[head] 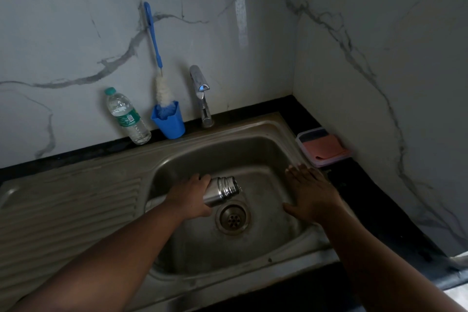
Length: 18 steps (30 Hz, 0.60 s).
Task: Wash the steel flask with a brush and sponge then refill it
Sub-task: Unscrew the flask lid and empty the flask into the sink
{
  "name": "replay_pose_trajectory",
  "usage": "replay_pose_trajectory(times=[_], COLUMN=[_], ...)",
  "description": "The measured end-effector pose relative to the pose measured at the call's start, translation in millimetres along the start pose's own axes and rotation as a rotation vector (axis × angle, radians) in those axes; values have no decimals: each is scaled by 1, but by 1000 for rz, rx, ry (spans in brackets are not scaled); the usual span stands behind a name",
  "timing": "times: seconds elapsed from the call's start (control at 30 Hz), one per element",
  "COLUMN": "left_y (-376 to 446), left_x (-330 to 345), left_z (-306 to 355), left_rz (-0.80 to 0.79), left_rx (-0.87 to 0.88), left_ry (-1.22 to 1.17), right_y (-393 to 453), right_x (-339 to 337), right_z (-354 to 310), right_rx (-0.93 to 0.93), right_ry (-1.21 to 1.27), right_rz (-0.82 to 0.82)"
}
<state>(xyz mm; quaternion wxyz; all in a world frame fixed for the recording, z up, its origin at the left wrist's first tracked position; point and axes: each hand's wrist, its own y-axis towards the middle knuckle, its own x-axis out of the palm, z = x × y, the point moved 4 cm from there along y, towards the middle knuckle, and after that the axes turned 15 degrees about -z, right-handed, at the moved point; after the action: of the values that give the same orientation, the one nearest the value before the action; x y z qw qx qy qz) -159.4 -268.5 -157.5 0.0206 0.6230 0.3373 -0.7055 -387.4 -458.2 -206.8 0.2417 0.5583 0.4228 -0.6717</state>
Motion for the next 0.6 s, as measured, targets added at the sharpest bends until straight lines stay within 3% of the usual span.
replay_pose_trajectory(times=[0.6], left_y=[2], left_x=[-4], left_z=[-9], left_rz=[-33], left_rx=[-27], left_ry=[-6], right_y=[3], right_x=[2], right_z=[1], right_rx=[-18], right_ry=[3], right_rz=[-11])
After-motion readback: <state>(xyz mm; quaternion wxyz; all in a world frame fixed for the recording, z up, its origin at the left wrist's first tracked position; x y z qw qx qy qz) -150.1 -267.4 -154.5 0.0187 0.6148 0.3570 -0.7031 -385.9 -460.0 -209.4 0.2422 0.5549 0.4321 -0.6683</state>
